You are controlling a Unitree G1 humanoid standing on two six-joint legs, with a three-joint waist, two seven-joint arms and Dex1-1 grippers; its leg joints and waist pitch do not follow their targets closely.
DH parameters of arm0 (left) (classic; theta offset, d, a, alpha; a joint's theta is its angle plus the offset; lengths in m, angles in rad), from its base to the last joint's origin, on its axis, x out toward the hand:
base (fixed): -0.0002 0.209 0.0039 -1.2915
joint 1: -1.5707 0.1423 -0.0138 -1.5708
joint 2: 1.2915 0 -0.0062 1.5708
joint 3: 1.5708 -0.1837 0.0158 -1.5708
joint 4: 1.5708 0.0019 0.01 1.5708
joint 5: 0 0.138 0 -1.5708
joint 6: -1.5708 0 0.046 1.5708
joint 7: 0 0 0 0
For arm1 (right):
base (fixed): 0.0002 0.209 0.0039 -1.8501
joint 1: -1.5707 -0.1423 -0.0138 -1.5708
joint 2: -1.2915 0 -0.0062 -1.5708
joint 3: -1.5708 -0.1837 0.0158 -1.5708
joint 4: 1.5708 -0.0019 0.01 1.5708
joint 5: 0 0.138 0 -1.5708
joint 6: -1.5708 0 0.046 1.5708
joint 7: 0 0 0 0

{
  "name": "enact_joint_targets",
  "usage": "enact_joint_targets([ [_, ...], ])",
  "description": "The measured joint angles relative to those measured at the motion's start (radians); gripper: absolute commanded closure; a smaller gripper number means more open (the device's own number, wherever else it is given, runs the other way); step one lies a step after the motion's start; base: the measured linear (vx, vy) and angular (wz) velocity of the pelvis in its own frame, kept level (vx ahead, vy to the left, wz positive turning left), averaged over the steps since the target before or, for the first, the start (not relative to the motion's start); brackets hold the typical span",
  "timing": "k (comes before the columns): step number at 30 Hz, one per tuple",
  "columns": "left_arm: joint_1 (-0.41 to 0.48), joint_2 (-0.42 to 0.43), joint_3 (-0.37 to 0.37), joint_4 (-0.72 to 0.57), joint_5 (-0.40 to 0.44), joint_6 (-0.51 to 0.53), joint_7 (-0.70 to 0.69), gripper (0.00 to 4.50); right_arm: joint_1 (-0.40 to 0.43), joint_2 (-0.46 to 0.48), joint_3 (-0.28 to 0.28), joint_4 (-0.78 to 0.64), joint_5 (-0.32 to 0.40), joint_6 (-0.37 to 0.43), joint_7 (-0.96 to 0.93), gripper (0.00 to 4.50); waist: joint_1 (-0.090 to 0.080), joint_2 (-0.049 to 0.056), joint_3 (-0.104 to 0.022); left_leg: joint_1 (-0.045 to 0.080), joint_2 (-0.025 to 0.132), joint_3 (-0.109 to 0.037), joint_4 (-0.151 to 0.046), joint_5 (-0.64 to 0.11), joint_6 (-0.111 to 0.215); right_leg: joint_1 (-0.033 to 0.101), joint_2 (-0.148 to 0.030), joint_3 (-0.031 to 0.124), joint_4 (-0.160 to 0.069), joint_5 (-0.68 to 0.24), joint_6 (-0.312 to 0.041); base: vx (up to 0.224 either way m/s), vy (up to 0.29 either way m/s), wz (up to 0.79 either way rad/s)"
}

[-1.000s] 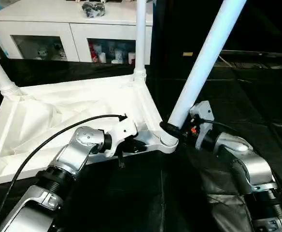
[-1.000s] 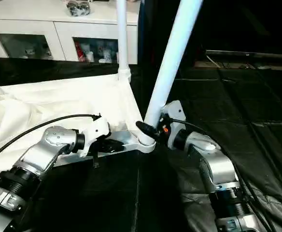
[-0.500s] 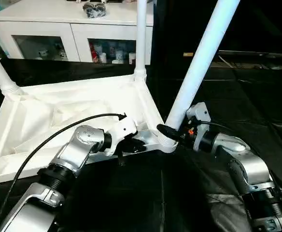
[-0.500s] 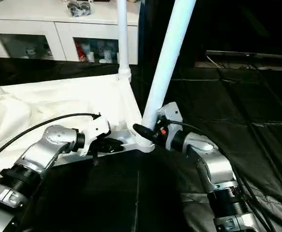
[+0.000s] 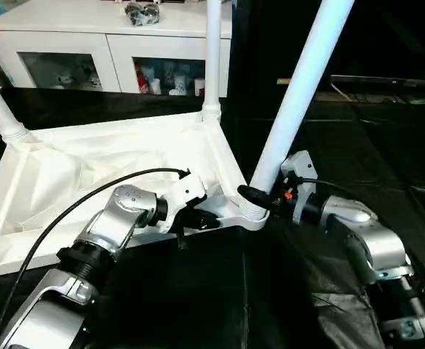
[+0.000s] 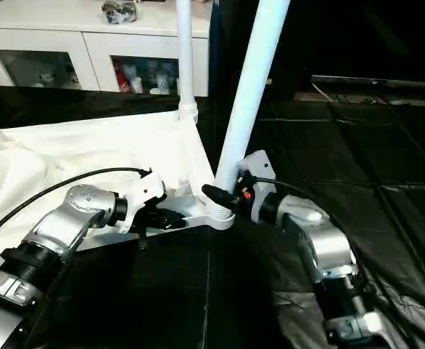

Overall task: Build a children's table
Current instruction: Insert table leg to table base

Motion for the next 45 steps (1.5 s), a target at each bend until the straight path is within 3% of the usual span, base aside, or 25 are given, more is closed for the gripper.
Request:
enact_joint_targets([
  [4,-0.006,0.005,-0.002,-0.002,0.0,0.01,-0.021,4.5,-0.025,-0.013,0.007,0.015,0.007,0.041,0.036,2.58,-0.001,-0.006,0.0,0.0,0.0,0.0,-0.002,0.001,0.001,0.0,0.0,0.0,-0.001,0.0,0.0,0.0,0.0,0.0],
  [15,-0.034,0.004,-0.016,0.011,0.018,0.02,-0.028,4.5,-0.101,-0.019,0.015,0.139,0.0,0.038,0.119,2.58,0.001,-0.032,0.0,0.001,0.001,0.001,-0.003,0.002,-0.002,0.0,-0.001,-0.002,-0.001,0.0,-0.001,0.0,0.0,0.0],
  [20,-0.041,0.002,-0.019,0.013,0.021,0.032,-0.029,4.5,-0.119,-0.02,0.014,0.164,0.0,0.043,0.137,2.58,0.001,-0.034,0.0,0.001,0.001,0.001,-0.003,0.002,-0.003,0.0,-0.001,-0.003,0.0,0.0,-0.001,0.0,0.0,0.0],
  [25,-0.052,0.001,-0.018,0.013,0.019,0.067,-0.027,4.5,-0.097,0.013,-0.041,0.186,0.033,0.037,0.122,2.58,0.003,-0.034,0.0,0.001,0.002,0.001,-0.003,0.003,-0.003,0.0,-0.001,-0.004,0.0,0.001,-0.002,0.0,0.0,0.0],
  [31,-0.057,0.004,-0.015,0.014,0.017,0.081,-0.03,4.5,-0.012,0.075,-0.126,0.175,0.094,-0.019,0.059,2.59,0.005,-0.028,0.001,0.001,0.003,0.001,-0.003,0.003,-0.004,0.001,-0.001,-0.006,-0.001,0.001,-0.003,0.0,0.0,0.0],
  [39,-0.067,-0.004,-0.015,0.041,0.0,0.09,-0.026,4.5,0.107,0.142,-0.18,0.107,0.125,-0.119,-0.003,2.59,0.011,-0.005,0.0,0.001,0.005,0.001,-0.004,0.004,-0.005,0.001,-0.001,-0.01,-0.001,0.002,-0.004,0.0,0.0,0.0],
  [42,-0.075,-0.015,-0.015,0.06,-0.001,0.084,-0.026,4.5,0.164,0.124,-0.125,0.055,0.06,-0.236,-0.028,2.59,0.019,0.005,-0.001,0.001,0.008,0.001,-0.004,0.005,-0.007,0.001,-0.001,-0.014,-0.004,0.002,-0.004,0.0,0.0,0.0],
  [45,-0.082,-0.018,-0.016,0.072,-0.001,0.079,-0.026,4.5,0.17,0.09,-0.074,0.033,-0.017,-0.292,-0.039,2.59,0.021,0.006,-0.001,0.0,0.009,0.001,-0.005,0.005,-0.008,0.001,-0.001,-0.016,-0.004,0.002,-0.004,0.0,0.0,0.0],
])
